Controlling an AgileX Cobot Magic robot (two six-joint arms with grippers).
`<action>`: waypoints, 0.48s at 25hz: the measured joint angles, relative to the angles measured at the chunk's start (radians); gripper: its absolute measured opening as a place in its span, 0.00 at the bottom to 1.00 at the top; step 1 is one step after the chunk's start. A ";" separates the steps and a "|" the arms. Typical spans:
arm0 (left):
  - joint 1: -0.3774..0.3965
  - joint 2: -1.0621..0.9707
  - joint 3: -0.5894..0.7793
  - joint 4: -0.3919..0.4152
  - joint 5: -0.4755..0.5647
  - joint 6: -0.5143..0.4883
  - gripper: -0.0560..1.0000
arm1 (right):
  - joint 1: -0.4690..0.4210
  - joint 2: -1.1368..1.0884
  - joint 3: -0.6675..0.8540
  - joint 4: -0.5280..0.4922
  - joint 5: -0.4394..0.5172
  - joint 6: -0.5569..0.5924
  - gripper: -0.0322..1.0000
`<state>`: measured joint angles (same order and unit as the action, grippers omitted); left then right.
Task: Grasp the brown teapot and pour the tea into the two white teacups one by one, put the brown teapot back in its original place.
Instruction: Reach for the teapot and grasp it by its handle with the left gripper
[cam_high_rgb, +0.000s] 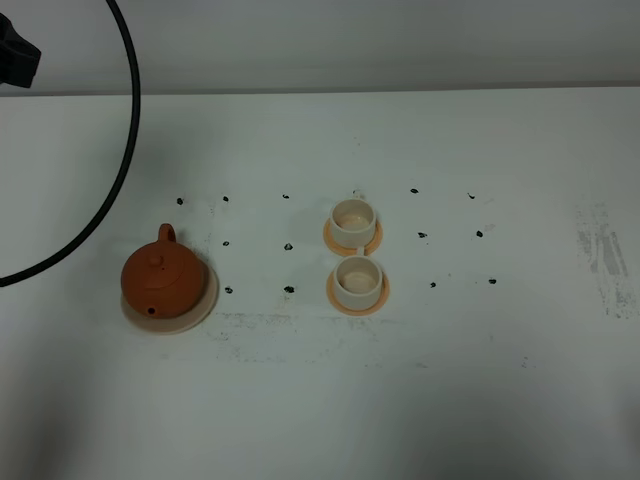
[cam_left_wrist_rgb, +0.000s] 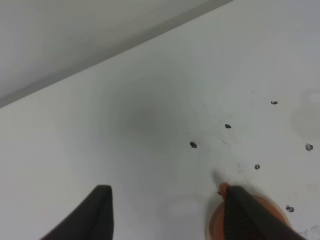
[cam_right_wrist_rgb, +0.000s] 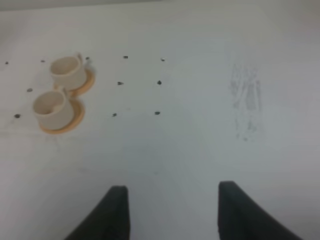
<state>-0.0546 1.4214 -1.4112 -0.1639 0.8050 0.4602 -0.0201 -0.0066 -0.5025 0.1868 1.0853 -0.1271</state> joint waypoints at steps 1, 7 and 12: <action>0.000 0.004 0.000 0.000 0.000 0.000 0.54 | 0.000 0.000 0.000 0.002 0.000 0.000 0.44; 0.000 0.006 0.000 -0.005 0.001 0.000 0.54 | 0.000 0.000 0.000 0.003 -0.001 0.000 0.44; 0.000 0.008 0.000 -0.005 0.018 -0.004 0.54 | 0.000 0.000 0.000 0.003 -0.001 -0.001 0.44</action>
<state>-0.0546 1.4296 -1.4112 -0.1686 0.8228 0.4564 -0.0201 -0.0066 -0.5025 0.1901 1.0843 -0.1279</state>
